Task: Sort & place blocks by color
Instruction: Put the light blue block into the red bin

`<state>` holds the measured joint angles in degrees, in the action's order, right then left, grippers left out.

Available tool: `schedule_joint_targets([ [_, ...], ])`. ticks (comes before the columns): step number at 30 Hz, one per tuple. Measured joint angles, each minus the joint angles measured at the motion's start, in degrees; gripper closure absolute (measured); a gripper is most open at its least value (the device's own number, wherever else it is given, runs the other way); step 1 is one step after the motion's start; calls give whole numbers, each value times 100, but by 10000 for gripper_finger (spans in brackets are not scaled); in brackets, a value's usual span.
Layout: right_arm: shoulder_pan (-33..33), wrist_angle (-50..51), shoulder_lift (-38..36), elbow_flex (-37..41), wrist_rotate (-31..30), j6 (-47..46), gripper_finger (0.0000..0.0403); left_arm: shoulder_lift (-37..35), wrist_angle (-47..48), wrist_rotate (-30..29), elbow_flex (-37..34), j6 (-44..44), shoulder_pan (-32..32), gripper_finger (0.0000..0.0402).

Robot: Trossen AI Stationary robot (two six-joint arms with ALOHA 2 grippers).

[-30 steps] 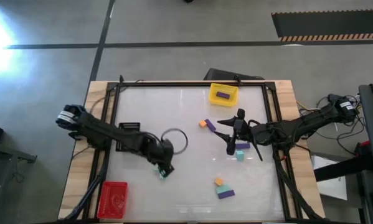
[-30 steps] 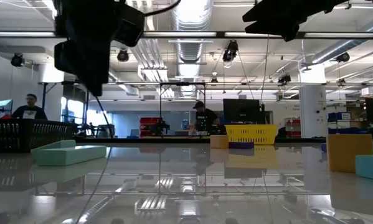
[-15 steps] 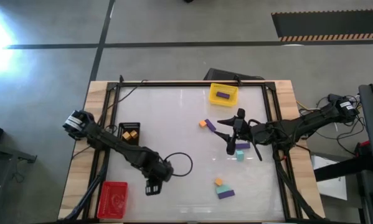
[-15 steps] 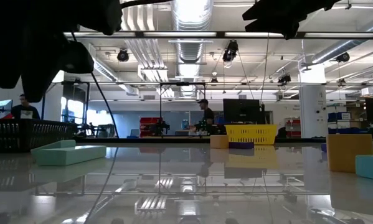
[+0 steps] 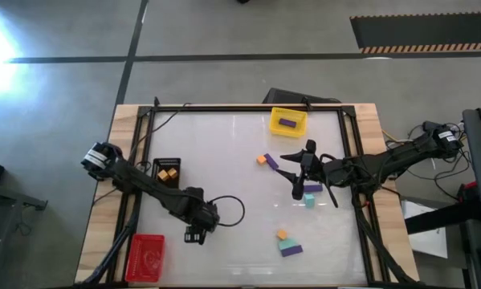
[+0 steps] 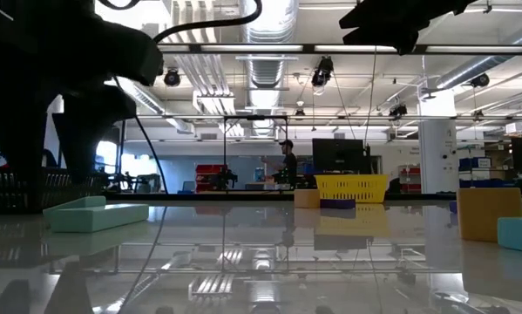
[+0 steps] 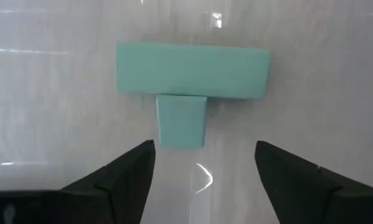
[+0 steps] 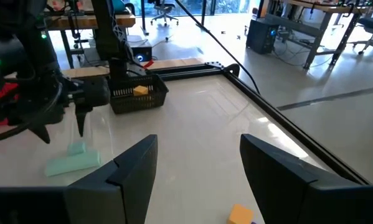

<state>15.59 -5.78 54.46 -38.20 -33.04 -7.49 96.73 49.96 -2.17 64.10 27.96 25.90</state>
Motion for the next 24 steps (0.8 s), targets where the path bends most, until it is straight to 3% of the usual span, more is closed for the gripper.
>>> schedule_joint_targets([
  [11,1,0,0,-1,-2,0,184,0,-833,-567,-544,9,3,140],
  [24,1,-2,0,-2,-2,17,184,22,-1094,-595,-639,-137,-1,157],
])
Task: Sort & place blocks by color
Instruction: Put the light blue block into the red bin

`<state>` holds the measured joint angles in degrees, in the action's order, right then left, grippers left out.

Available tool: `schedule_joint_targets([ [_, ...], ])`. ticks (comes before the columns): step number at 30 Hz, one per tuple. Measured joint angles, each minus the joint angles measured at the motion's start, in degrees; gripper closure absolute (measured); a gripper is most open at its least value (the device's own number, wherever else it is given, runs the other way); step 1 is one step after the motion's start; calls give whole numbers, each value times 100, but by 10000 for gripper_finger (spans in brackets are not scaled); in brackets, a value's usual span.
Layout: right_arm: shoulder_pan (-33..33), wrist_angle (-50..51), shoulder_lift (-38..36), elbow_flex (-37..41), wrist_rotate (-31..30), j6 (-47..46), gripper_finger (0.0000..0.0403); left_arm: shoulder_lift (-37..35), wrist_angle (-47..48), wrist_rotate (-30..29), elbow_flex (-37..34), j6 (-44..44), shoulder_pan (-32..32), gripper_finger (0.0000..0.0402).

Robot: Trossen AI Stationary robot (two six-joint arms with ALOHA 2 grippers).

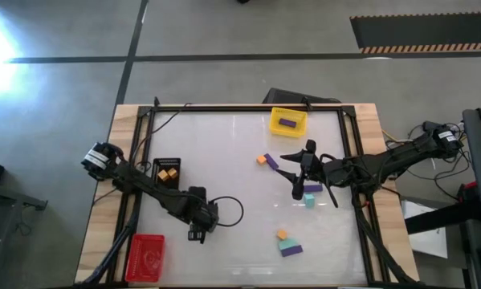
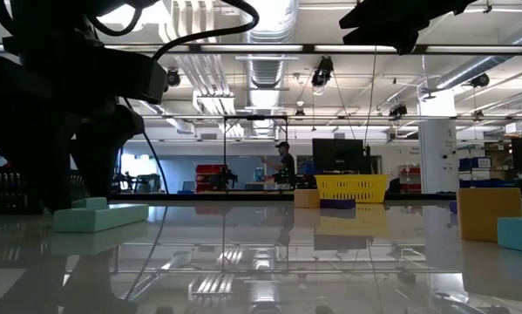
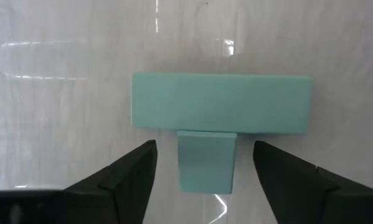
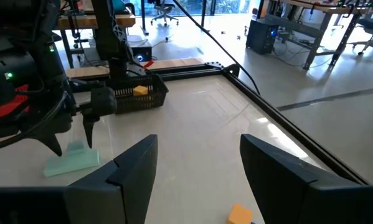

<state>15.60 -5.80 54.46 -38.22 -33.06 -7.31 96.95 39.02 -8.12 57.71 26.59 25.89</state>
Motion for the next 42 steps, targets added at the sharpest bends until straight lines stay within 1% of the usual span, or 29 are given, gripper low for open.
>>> schedule_joint_targets([
  [3,-1,1,0,0,0,0,184,0,-1,-12,0,0,0,184],
  [10,-1,1,0,0,0,2,184,0,2,-13,0,4,0,267],
  [12,-1,0,0,0,0,2,184,0,4,-13,0,2,0,286],
  [14,-1,2,0,0,0,13,184,0,6,-7,3,19,0,297],
  [19,-1,1,1,0,0,50,184,-2,209,29,162,203,10,297],
  [22,0,2,0,0,0,44,184,-26,585,33,426,304,22,294],
  [26,0,0,1,0,0,46,184,-27,1201,115,954,358,88,291],
  [32,1,1,2,0,0,46,184,-35,2149,394,1858,815,381,290],
  [36,1,2,2,-2,0,44,184,-35,2684,826,2293,1501,691,289],
  [39,0,1,2,-2,0,37,184,-39,2953,1282,2473,2334,1010,289],
  [42,1,0,2,-2,0,39,184,-39,3083,1755,2492,3272,1414,288],
])
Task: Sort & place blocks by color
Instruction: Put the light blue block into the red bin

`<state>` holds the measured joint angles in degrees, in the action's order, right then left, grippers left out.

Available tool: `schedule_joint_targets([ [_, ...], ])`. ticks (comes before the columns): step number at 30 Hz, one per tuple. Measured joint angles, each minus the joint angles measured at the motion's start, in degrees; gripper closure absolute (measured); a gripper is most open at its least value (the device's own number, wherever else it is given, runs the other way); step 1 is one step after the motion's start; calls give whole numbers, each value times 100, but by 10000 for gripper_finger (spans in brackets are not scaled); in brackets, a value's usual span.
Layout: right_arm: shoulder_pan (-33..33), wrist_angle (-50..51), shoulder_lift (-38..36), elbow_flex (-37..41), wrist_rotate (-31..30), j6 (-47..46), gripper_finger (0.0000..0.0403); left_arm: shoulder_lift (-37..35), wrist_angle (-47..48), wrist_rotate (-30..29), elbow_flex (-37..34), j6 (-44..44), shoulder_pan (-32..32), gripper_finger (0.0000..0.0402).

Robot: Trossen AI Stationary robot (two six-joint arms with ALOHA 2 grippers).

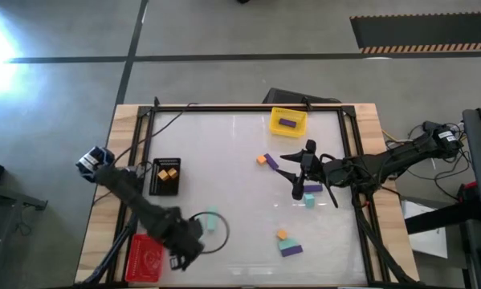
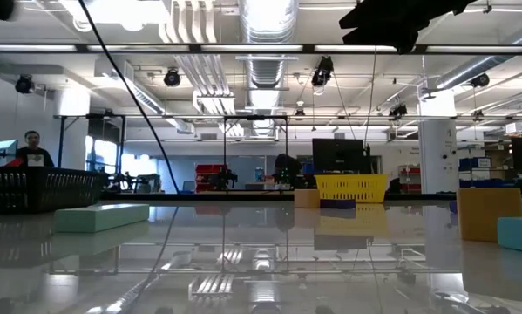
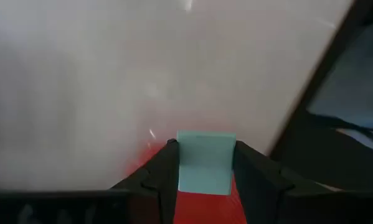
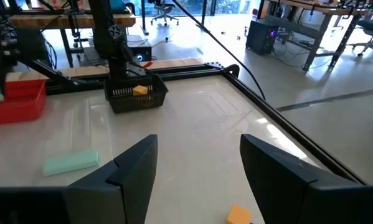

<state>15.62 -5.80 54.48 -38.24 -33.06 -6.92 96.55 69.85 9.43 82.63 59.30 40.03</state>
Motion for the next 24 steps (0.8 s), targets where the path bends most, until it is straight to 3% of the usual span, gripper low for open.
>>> schedule_joint_targets([
  [6,-1,-1,0,0,2,-13,184,0,33,957,-304,2034,807,288],
  [12,0,0,0,0,2,-15,184,0,-33,1163,-829,3502,1307,288],
  [19,-1,-5,0,0,1,-15,184,0,-106,1159,-1285,3762,1333,288],
  [24,0,-7,0,0,2,-7,184,0,-752,1161,-1593,3822,1333,288],
])
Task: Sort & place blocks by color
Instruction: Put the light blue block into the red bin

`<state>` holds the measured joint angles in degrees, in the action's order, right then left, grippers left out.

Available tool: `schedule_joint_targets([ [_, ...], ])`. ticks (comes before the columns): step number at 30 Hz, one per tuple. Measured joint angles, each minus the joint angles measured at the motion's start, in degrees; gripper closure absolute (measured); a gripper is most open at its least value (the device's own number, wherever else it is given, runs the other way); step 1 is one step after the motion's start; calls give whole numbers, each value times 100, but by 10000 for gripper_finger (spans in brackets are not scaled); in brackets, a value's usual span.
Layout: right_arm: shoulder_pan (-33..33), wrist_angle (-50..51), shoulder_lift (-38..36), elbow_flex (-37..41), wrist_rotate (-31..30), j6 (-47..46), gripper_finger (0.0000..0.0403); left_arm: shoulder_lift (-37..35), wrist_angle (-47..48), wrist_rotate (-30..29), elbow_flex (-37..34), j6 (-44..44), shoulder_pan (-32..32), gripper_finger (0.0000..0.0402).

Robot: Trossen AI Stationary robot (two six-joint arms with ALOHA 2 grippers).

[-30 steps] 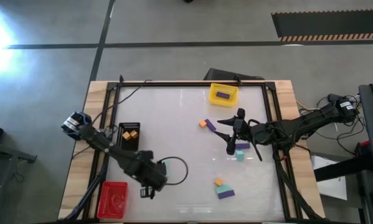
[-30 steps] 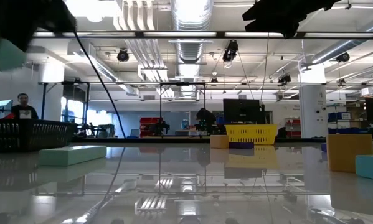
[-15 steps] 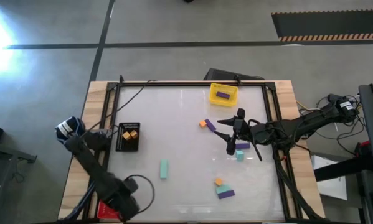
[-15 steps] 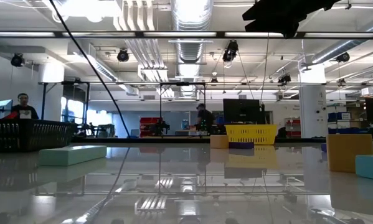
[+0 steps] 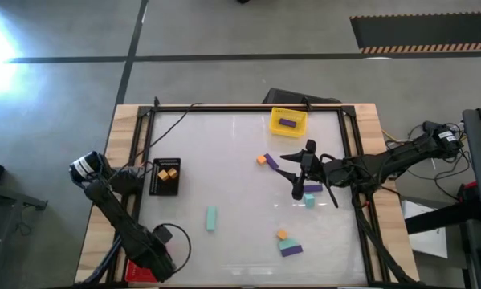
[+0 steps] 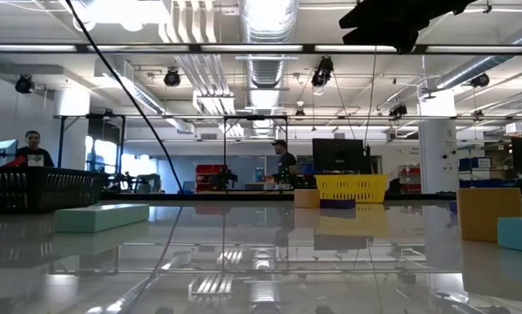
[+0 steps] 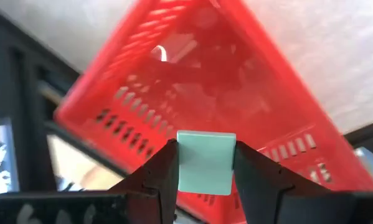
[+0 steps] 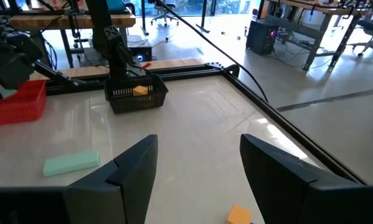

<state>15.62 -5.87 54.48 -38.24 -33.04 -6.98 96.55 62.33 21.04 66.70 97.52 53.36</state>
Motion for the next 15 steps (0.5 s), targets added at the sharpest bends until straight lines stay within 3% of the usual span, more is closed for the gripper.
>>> schedule_joint_targets([
  [11,0,2,0,0,0,-4,184,59,-338,-44,-351,133,-2,287],
  [15,0,2,0,0,0,-4,184,59,-339,-44,-368,113,-2,270],
])
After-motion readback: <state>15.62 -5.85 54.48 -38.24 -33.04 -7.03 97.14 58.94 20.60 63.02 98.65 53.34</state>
